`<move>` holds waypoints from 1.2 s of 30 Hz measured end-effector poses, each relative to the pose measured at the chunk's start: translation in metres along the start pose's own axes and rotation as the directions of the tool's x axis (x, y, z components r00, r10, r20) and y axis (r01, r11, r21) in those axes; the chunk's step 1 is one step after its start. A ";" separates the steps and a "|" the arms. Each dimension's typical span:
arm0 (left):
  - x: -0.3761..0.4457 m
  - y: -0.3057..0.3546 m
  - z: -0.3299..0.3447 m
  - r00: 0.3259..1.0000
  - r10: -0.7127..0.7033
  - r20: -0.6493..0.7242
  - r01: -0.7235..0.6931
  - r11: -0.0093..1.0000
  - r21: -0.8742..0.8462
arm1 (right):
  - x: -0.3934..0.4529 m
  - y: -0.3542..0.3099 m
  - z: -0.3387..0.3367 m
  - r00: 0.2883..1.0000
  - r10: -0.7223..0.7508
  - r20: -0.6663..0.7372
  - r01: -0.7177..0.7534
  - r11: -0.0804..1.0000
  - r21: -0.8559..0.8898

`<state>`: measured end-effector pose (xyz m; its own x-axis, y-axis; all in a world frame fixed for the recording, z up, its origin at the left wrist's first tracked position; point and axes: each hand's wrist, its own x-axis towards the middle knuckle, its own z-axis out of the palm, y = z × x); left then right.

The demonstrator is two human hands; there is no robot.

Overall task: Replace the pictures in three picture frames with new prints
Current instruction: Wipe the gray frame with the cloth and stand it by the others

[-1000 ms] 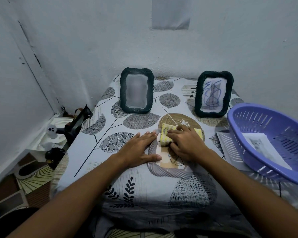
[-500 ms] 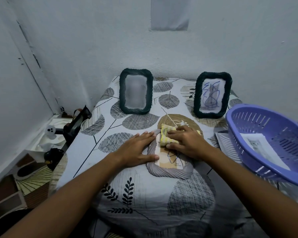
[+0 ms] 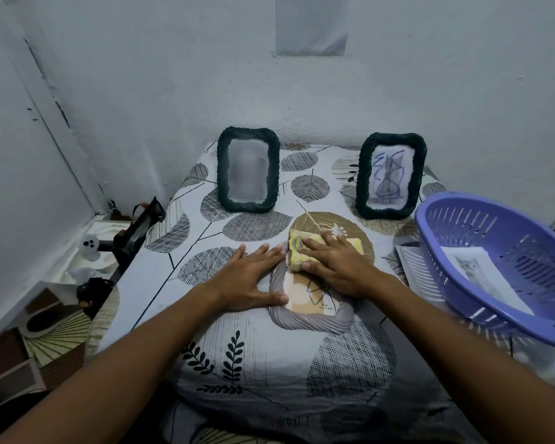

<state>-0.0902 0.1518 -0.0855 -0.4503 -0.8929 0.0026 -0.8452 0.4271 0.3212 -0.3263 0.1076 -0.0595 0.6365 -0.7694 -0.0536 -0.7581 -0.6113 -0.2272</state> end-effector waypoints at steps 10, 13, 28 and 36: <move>0.002 -0.003 0.001 1.000 -0.005 -0.003 0.005 1.000 -0.030 | -0.048 0.008 -0.004 0.977 -0.197 0.083 0.203 0.976 -0.076; 0.002 -0.004 0.002 1.000 -0.008 -0.004 0.008 0.999 -0.031 | -0.040 0.015 -0.008 0.991 -0.124 0.058 0.132 0.978 -0.163; 0.002 -0.004 0.002 1.000 -0.010 0.005 0.010 0.999 -0.043 | -0.056 0.017 -0.010 0.977 -0.159 0.141 0.178 0.975 -0.130; 0.003 -0.005 0.003 1.000 -0.010 -0.002 0.010 1.000 -0.029 | -0.029 -0.006 -0.004 0.987 -0.120 0.111 0.133 0.984 -0.115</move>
<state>-0.0884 0.1472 -0.0901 -0.4408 -0.8976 0.0011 -0.8413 0.4136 0.3480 -0.3409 0.1335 -0.0530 0.7348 -0.6650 -0.1332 -0.6780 -0.7254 -0.1188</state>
